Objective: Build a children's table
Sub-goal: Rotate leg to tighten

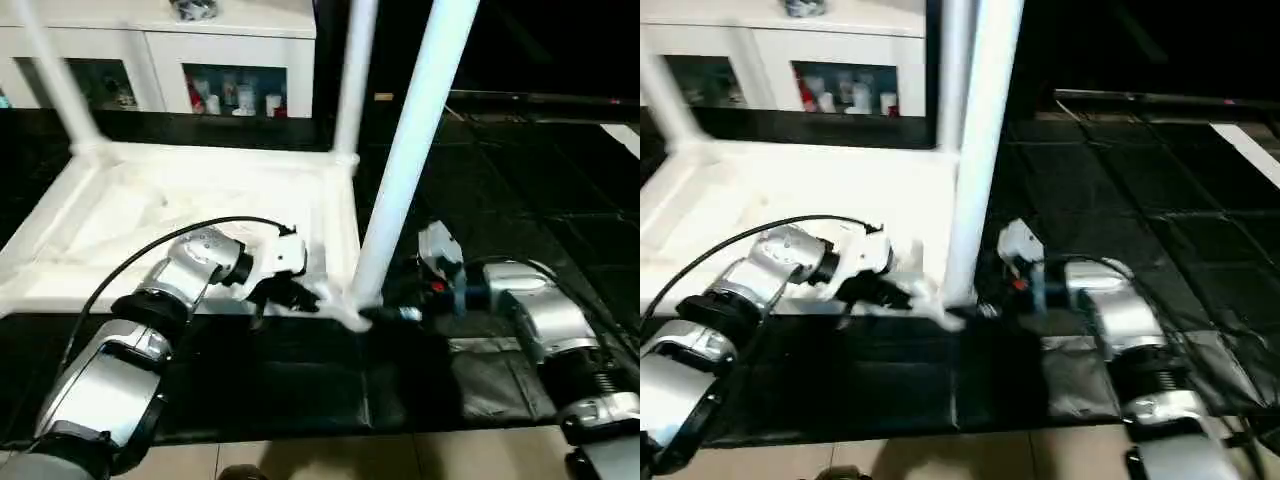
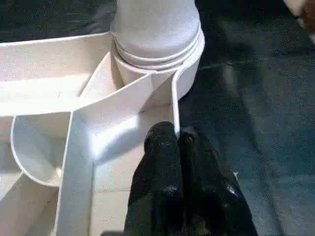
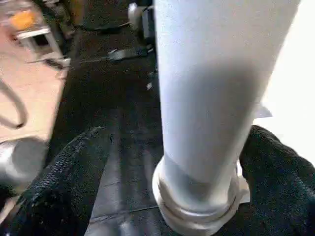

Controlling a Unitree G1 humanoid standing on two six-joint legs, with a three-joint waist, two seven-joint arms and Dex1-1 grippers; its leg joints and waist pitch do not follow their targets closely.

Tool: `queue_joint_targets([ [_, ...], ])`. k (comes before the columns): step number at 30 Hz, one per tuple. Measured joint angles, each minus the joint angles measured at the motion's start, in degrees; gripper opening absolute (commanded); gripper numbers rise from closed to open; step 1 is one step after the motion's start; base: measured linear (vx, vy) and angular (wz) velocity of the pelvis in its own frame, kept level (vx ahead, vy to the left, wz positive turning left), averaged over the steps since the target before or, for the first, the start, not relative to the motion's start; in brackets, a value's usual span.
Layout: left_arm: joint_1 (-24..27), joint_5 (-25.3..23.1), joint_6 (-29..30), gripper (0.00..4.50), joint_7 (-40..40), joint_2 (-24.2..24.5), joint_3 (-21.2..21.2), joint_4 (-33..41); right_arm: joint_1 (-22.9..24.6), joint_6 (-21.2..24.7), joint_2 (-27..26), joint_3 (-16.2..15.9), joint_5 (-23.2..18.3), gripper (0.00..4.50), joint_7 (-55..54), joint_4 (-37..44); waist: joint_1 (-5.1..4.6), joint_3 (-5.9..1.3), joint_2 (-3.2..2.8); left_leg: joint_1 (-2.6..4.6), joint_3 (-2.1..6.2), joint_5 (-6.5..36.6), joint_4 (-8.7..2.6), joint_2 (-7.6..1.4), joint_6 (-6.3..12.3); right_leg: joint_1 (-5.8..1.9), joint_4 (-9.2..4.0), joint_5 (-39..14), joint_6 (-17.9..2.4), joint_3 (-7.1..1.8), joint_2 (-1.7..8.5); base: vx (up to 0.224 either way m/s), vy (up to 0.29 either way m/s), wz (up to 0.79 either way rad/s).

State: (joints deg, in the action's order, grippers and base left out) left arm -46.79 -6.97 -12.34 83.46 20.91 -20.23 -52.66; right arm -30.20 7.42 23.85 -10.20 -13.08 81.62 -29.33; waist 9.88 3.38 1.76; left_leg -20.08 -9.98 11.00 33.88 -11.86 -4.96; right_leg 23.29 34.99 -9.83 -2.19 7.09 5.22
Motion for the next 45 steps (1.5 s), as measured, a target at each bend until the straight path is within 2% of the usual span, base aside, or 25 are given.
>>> queue_joint_targets([
  [2, 0.19, 0.05, -0.51, 0.0, 1.41, 0.57, -0.54, 0.7, 0.13, -0.01, 0.07, -0.72, 0.13, 3.89, 0.91, -0.02, 0.01, 0.0, 0.0, 0.0, 0.0, 0.0, 0.0, 0.0, 0.0, 0.0, 0.0, -0.01, 0.01, 0.0, 0.0, 0.0, 0.0, 0.0],
  [3, 0.21, 0.02, -0.75, 0.0, 1.84, 0.76, -0.83, 0.89, 0.12, 0.0, 0.04, -0.97, 0.13, 3.65, 1.12, -0.04, 0.01, 0.0, 0.0, 0.0, 0.0, 0.0, 0.0, 0.0, 0.0, 0.0, 0.0, -0.01, 0.01, 0.0, 0.0, 0.0, 0.0, 0.0],
  [7, 0.66, -0.01, -1.86, 0.0, 3.39, 1.41, -1.02, 1.88, 0.1, 0.12, 0.05, -1.51, 0.13, 3.38, 1.82, -0.09, 0.02, 0.0, 0.0, -0.01, 0.0, 0.01, 0.0, 0.0, 0.0, 0.0, -0.01, -0.01, 0.02, 0.0, 0.0, 0.0, 0.0, 0.0],
  [12, 0.78, -0.01, -2.36, 0.0, 3.86, 1.56, -1.05, 1.98, 0.06, 0.16, 0.03, -1.54, 0.17, 3.05, 2.17, -0.11, 0.05, 0.0, 0.01, -0.01, 0.0, 0.0, 0.0, 0.0, 0.0, 0.0, 0.0, -0.02, 0.03, 0.0, 0.0, 0.0, 0.0, 0.0],
  [13, 0.78, -0.02, -2.48, 0.0, 3.85, 1.57, -1.08, 1.98, 0.06, 0.14, 0.01, -1.54, 0.18, 2.82, 2.17, -0.12, 0.05, -0.01, 0.0, 0.0, 0.0, 0.0, 0.0, 0.0, 0.0, 0.0, 0.0, -0.02, 0.03, 0.0, 0.0, 0.0, 0.0, 0.0],
  [16, 0.81, -0.01, -2.59, 0.0, 4.09, 1.6, -1.11, 2.12, 0.01, 0.12, -0.01, -1.5, 0.22, 2.69, 1.93, -0.25, 0.12, -0.01, 0.0, -0.01, 0.0, 0.01, 0.0, 0.0, 0.0, 0.0, -0.01, -0.03, 0.04, 0.0, 0.0, 0.0, 0.0, 0.0],
  [22, 0.91, -0.01, -2.53, 0.0, 4.16, 1.64, -1.07, 2.24, 0.02, 0.53, -0.19, -1.4, 0.18, 2.07, 1.44, -0.26, 0.13, -0.01, -0.01, 0.0, 0.0, 0.01, -0.01, 0.0, -0.01, 0.0, 0.0, -0.03, 0.04, 0.0, 0.0, 0.0, 0.0, 0.0],
  [25, 1.02, 0.02, -1.51, 0.0, 3.36, 1.01, -0.92, 2.27, 0.36, 1.94, -0.61, -0.94, 0.14, 2.0, 0.52, 0.17, 0.14, -0.03, -0.05, 0.04, 0.0, 0.0, -0.01, 0.0, -0.01, -0.07, 0.0, -0.03, 0.04, 0.0, 0.0, 0.0, 0.0, 0.0],
  [27, 1.01, -0.28, 0.84, 0.0, 0.77, 0.36, -0.39, 2.25, 1.31, 3.2, -1.67, -0.05, 0.15, 1.93, -2.54, 0.68, 0.11, -0.05, -0.08, 0.1, 0.0, 0.0, -0.01, 0.0, -0.02, -0.28, 0.0, -0.04, 0.07, 0.0, 0.0, 0.0, 0.0, 0.0],
  [30, 0.92, -0.87, 5.67, 0.0, -4.86, -0.22, 1.41, 1.71, 1.69, 4.46, -4.4, 2.08, 1.0, 1.93, -10.92, 0.69, -0.69, -0.07, -0.11, 0.19, 0.01, -0.03, 0.0, 0.01, -0.07, -0.39, 0.0, -0.15, 0.32, -0.01, 0.0, 0.0, 0.0, 0.0],
  [34, -0.01, -1.72, 11.33, 0.0, -12.2, -2.39, 3.17, 0.4, 1.28, 5.82, -8.57, 5.02, 2.29, 1.91, -22.43, -0.51, -2.38, -0.09, -0.11, 0.31, 0.02, -0.07, 0.01, 0.03, -0.13, -0.4, -0.09, -0.16, 0.35, 0.0, 0.0, 0.0, 0.0, 0.0],
  [36, -0.79, -1.83, 14.51, 0.0, -17.73, -4.29, 4.2, -0.85, -0.2, 6.22, -11.01, 6.27, 3.65, 1.91, -29.62, -2.18, -3.46, -0.1, -0.13, 0.34, 0.03, -0.08, 0.02, 0.06, -0.13, -0.4, -0.15, -0.17, 0.35, 0.0, 0.0, 0.0, 0.0, 0.0],
  [38, -1.49, -1.84, 17.73, 0.0, -24.15, -6.99, 5.59, -2.14, -2.74, 7.01, -13.44, 7.63, 5.22, 1.9, -36.89, -4.95, -4.05, -0.12, -0.13, 0.39, 0.03, -0.08, 0.04, 0.08, -0.13, -0.44, -0.16, -0.16, 0.35, -0.01, 0.0, 0.0, 0.0, 0.0],
  [41, -2.51, -1.84, 21.19, 0.0, -31.82, -10.04, 7.28, -3.22, -6.02, 7.66, -16.4, 8.42, 7.39, 1.9, -46.37, -8.03, -4.65, -0.12, -0.13, 0.39, 0.04, -0.08, 0.02, 0.09, -0.13, -0.43, -0.16, -0.16, 0.35, -0.01, 0.01, 0.0, 0.0, 0.0],
  [45, -3.33, -1.72, 23.33, 0.0, -37.81, -12.98, 9.31, -4.07, -8.95, 6.92, -18.66, 9.41, 9.38, 1.9, -53.78, -11.38, -4.69, -0.13, -0.12, 0.23, 0.07, -0.07, -0.01, 0.09, -0.12, -0.35, -0.1, -0.1, 0.3, -0.02, 0.0, 0.013, -0.001, 0.01],
])
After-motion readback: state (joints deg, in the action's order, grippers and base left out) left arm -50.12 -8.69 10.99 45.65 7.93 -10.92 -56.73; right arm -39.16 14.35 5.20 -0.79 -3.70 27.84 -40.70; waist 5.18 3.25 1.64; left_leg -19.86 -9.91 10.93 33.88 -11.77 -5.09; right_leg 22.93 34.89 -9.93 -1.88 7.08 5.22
